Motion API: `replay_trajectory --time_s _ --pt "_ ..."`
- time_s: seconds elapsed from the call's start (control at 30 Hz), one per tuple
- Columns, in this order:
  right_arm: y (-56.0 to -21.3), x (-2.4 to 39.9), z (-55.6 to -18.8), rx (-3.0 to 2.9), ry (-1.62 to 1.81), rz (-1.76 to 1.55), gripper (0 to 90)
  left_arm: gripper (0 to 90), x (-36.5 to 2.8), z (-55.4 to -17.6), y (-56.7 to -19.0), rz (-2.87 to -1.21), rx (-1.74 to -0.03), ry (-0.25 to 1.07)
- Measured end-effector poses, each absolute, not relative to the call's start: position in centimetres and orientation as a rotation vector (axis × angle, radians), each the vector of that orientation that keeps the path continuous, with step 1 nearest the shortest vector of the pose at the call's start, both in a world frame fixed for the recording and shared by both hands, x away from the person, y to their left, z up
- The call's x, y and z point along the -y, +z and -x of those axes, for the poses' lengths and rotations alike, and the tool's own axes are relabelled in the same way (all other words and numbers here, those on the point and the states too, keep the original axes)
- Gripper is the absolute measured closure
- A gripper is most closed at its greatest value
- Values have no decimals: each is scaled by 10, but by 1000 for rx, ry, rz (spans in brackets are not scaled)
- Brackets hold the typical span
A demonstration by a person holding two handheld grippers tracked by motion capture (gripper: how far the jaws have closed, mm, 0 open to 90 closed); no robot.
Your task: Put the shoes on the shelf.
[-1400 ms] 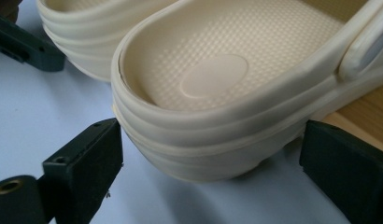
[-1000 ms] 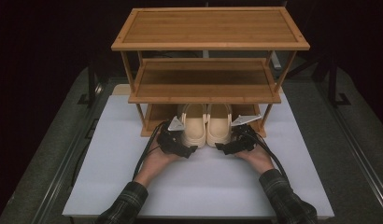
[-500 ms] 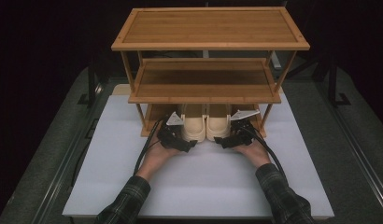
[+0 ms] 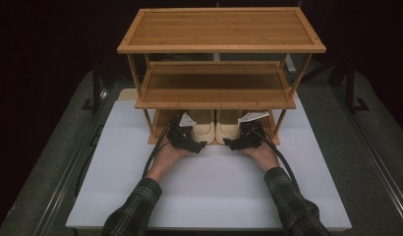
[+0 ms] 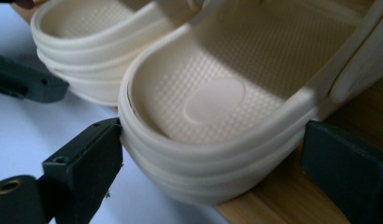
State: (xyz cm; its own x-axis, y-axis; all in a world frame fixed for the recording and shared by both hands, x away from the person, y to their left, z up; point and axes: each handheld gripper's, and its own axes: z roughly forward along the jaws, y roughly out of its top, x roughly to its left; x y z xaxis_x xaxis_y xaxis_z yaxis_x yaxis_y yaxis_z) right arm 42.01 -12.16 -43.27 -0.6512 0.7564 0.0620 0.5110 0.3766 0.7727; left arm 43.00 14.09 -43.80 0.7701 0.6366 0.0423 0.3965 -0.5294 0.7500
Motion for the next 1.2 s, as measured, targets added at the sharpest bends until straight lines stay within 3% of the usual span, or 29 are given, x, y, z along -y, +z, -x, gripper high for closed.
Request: replay_trajectory --time_s 0.5,0.83,1.2 --pt "-437 125 -425 -2269 1137 -1123 138 12 -138 -442 -441 -2228 -810 402" --pt "-429 133 -416 -2319 1153 -1175 30 14 -147 -432 -428 -2187 -808 326" --pt "-417 149 -399 -2283 1128 -1251 17 13 -169 -409 -410 -2171 -773 295"
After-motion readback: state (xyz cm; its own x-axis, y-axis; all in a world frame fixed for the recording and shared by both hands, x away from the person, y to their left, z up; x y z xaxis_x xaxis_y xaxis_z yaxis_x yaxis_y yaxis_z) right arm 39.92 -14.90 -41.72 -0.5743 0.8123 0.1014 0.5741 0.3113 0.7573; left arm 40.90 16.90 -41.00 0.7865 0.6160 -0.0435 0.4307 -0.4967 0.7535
